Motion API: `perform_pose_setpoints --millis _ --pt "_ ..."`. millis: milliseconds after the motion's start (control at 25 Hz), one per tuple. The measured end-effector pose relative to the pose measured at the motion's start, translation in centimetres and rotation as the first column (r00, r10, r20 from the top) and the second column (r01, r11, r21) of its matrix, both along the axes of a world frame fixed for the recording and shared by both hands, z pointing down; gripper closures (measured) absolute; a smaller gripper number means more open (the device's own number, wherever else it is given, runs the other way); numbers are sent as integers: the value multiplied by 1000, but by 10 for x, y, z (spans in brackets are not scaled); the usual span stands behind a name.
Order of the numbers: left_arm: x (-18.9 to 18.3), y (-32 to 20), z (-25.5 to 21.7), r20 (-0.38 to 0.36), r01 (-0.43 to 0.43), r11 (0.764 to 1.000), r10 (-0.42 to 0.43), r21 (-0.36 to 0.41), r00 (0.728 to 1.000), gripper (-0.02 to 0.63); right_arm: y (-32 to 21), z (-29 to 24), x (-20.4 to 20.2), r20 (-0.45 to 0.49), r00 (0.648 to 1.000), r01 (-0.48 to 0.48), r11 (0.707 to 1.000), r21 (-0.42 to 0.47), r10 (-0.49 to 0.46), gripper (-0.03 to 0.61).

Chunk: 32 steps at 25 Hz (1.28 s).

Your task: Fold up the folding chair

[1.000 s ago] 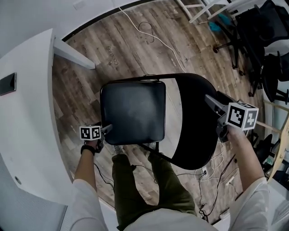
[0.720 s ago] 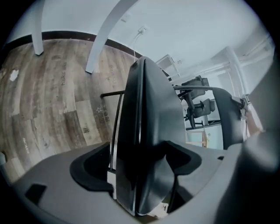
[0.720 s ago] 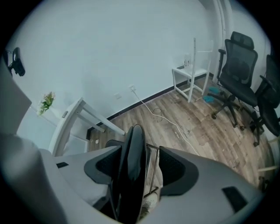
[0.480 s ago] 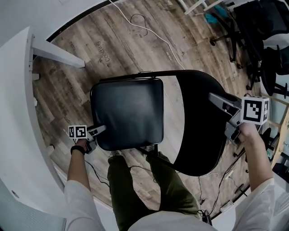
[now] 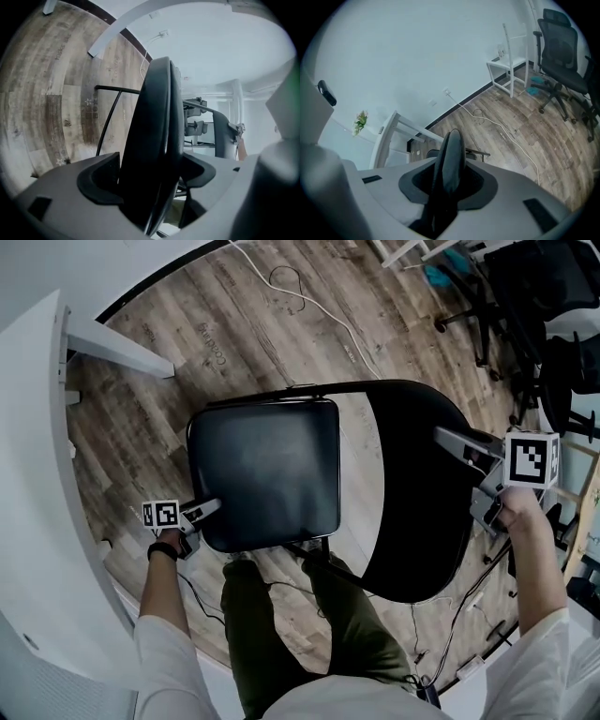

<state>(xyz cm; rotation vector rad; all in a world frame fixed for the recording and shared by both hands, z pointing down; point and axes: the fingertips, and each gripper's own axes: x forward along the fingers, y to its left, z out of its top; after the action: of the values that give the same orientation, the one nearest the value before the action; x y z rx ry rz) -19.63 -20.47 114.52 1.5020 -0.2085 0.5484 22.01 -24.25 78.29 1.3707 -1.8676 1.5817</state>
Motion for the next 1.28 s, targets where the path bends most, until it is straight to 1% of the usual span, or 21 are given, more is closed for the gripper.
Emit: perform_pose_setpoints --millis 120,280,360,400,440,520,720,920,1200,1280 --pt "6 4 -11 20 -11 1000 10 24 1000 227 2 -6 -3 9 999 -32 999 -19 32 471" --pt "21 4 -22 25 -63 996 61 58 998 249 -7 -11 -15 34 999 -35 999 -3 35 476" --pt "31 9 -35 37 -85 993 82 77 996 259 -6 -16 -16 52 997 -56 998 -11 56 479" --pt "38 14 -46 45 -93 992 89 87 995 260 -2 -21 -10 42 996 -76 997 -32 77 482" --pt "46 20 -61 53 -98 991 94 96 994 261 5 -28 -1 13 995 -96 994 -58 97 483" --pt "63 32 -94 66 -100 989 93 106 993 264 19 -46 18 -46 993 -111 989 -95 107 483" --pt "101 51 -160 117 -108 984 92 139 989 272 33 -84 44 -38 994 -101 990 -98 98 486" --pt "135 73 -200 155 -115 980 90 162 984 271 43 -103 55 -61 994 -103 988 -117 96 486" --pt "189 97 -252 191 -159 967 120 201 974 270 47 -128 65 -94 991 -110 985 -131 99 486" --pt "206 105 -267 191 -170 962 130 212 973 270 48 -135 65 -103 989 -115 984 -138 102 485"
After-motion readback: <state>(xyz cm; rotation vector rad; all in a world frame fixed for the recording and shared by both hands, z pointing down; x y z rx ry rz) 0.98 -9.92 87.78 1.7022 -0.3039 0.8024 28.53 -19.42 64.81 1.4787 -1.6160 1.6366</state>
